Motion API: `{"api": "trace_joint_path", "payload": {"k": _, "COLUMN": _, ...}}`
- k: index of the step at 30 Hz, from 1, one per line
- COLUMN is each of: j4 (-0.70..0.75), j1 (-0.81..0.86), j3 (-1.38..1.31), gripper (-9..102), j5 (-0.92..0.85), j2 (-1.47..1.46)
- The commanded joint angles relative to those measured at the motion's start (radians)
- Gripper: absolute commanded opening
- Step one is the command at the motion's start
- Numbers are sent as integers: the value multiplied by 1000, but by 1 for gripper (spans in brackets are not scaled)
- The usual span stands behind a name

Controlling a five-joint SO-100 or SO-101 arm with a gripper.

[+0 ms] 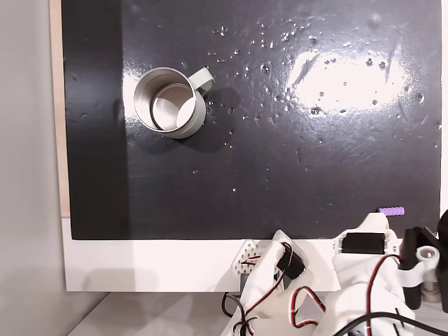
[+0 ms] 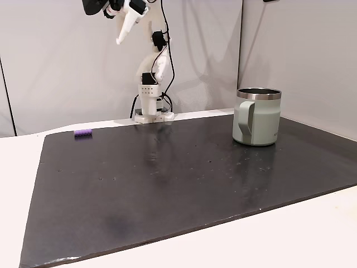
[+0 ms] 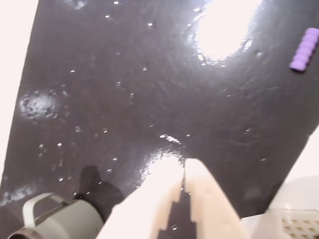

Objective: Grasp a pengrip and put it in the cup.

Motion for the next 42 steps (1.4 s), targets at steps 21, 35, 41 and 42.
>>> {"api": "trace_joint_path", "payload": {"k": 21, "j4": 2, "j1": 359, "j3": -268, "gripper": 2, "j5": -383, "j2": -557}}
{"api": "trace_joint_path", "payload": {"k": 35, "j4": -66, "j1": 482, "j3": -261, "gripper": 24, "j5": -572, "j2": -810}}
{"api": "trace_joint_path", "payload": {"k": 41, "j4": -98, "j1": 474, "j3": -199, "gripper": 24, "j5": -569, "j2": -877}}
{"api": "trace_joint_path", "payload": {"k": 42, "j4": -112, "j1": 471, "j3": -184, "gripper": 24, "j5": -568, "j2": -887}}
